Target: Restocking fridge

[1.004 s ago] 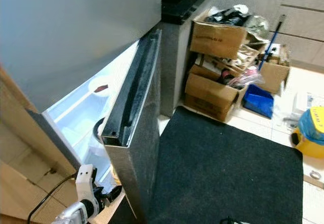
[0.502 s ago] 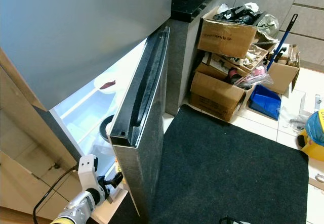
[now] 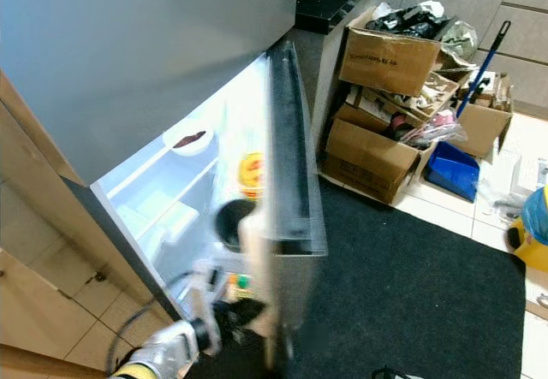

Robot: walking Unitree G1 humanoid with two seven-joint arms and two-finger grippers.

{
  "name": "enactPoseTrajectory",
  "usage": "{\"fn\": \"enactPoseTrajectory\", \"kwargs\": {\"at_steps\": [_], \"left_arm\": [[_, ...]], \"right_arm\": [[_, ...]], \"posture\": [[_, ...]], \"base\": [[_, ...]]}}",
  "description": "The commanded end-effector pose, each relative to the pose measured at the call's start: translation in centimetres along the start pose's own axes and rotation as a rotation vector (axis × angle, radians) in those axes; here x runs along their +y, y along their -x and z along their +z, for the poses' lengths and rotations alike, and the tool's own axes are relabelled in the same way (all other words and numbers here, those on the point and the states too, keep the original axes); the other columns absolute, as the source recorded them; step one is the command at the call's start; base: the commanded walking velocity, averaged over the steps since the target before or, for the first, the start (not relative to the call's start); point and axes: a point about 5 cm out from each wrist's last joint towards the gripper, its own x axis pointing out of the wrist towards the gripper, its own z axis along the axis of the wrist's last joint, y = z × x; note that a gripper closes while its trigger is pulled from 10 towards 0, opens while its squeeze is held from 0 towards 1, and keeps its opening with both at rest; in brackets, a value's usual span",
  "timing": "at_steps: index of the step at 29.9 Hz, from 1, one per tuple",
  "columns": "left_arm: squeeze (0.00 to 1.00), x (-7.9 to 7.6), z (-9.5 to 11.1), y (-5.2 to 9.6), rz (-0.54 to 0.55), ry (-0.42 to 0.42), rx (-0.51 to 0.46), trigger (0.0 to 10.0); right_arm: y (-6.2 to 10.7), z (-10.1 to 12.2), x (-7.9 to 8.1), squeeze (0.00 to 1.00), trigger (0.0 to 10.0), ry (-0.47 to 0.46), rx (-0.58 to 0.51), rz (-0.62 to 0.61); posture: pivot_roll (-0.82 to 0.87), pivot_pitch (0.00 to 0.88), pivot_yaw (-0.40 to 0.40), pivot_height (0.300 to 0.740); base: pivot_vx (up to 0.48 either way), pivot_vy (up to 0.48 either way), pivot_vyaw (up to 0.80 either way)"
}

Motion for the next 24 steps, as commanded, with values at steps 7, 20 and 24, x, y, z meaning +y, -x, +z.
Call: {"fn": "enactPoseTrajectory", "kwargs": {"at_steps": [7,20,24], "left_arm": [[0.00,-0.9,0.1,-1.0,-0.095,-0.043,0.085,10.0],[0.00,4.8,-4.9,9.2,0.642,0.060,0.179,10.0],[0.00,5.2,-7.6,13.0,0.891,0.215,0.148,10.0]], "right_arm": [[0.1,-0.6,-0.8,0.00,10.0,0.003,0.015,-0.018],[0.1,-0.3,-0.2,0.00,10.0,-0.001,-0.007,0.005],[0.0,0.4,0.2,0.00,10.0,-0.013,-0.042,0.050]], "posture": [[-0.07,0.077,0.019,0.740],[-0.06,0.069,0.022,0.740],[-0.06,0.065,0.018,0.740]], "base": [[0.000,0.000,0.00],[0.000,0.000,0.00],[0.000,0.000,0.00]]}}
